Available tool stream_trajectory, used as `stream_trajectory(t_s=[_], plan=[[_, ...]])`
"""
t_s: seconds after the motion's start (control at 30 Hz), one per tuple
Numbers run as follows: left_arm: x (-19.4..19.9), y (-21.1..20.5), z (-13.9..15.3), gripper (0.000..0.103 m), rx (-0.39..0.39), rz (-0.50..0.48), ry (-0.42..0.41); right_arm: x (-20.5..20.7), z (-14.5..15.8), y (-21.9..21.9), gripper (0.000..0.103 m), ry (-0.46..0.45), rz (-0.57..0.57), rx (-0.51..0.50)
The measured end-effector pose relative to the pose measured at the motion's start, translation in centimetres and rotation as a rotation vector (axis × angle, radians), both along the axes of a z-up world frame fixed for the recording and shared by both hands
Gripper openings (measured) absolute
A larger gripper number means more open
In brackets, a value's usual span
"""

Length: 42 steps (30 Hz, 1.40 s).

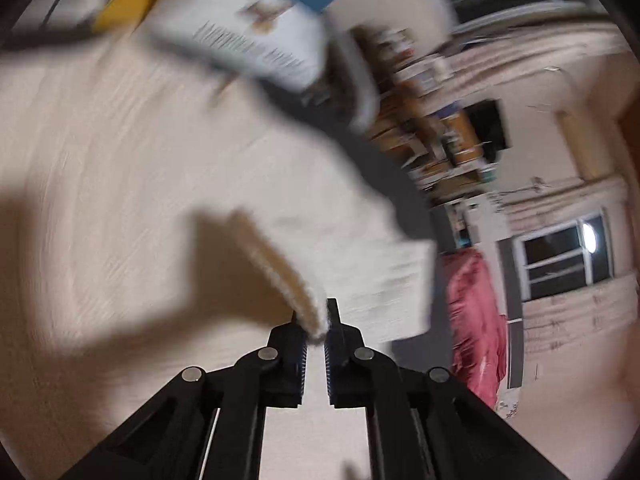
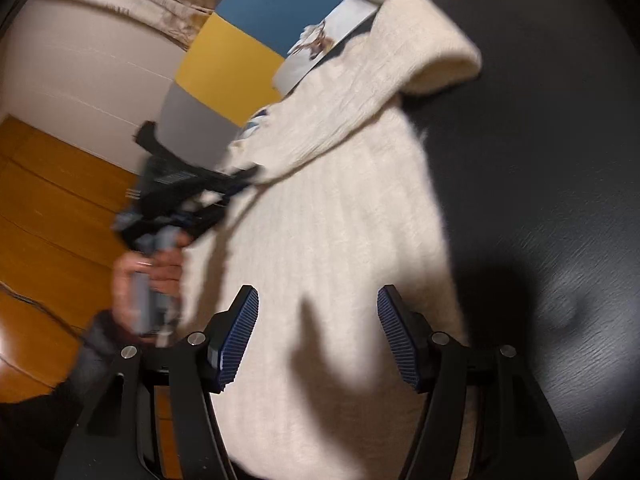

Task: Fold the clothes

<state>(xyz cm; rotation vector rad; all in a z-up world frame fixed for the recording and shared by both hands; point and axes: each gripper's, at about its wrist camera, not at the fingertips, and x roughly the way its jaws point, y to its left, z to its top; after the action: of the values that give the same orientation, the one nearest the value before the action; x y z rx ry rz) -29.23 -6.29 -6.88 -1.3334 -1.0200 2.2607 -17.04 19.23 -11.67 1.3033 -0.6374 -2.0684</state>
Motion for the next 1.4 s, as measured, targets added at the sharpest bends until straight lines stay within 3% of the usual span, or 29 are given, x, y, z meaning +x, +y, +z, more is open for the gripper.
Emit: stream_trajectory(t_s=[0.1, 0.23, 0.33, 0.47, 0.77, 0.9, 1.13, 1.27, 1.4], plan=[[-1.4, 2.5, 6.6, 0.006, -0.02, -0.036, 0.135, -1.1, 1.3, -0.7, 0.066, 0.109, -0.005, 0.089], [-3.3, 5.7, 14.0, 0.006, -0.034, -0.093, 0.278, -3.8, 1.0, -1.0, 0.066, 0.148, -0.049, 0.023], [-4.5, 7.2, 17.8, 0.006, -0.058, -0.124, 0.356, -5.6, 0.3, -0.4, 0.066, 0.138, -0.136, 0.002], [-5.7, 6.8, 20.4, 0.006, -0.093, -0.109, 0.414, -7.3, -0.3, 0.9, 0.066, 0.114, -0.244, 0.039], [-5.8, 2.0, 18.9, 0.006, -0.08, -0.039, 0.398, -9.0, 0.2, -0.6, 0.066, 0.155, -0.2, -0.062], [-4.6, -0.6, 18.4, 0.006, -0.04, -0.011, 0.436, -9.9, -0.3, -0.7, 0.066, 0.149, -0.232, -0.08], [-2.3, -3.4, 18.4, 0.006, -0.04, 0.009, 0.493, -11.5, -1.0, -1.3, 0.066, 0.133, -0.285, -0.081], [-0.6, -5.7, 15.7, 0.006, -0.087, 0.024, 0.462, -12.3, -1.3, -1.6, 0.066, 0.121, -0.308, -0.017], [0.7, -9.2, 9.1, 0.006, -0.148, 0.076, 0.316, -12.7, -1.9, -1.4, 0.066, 0.102, -0.338, 0.002]])
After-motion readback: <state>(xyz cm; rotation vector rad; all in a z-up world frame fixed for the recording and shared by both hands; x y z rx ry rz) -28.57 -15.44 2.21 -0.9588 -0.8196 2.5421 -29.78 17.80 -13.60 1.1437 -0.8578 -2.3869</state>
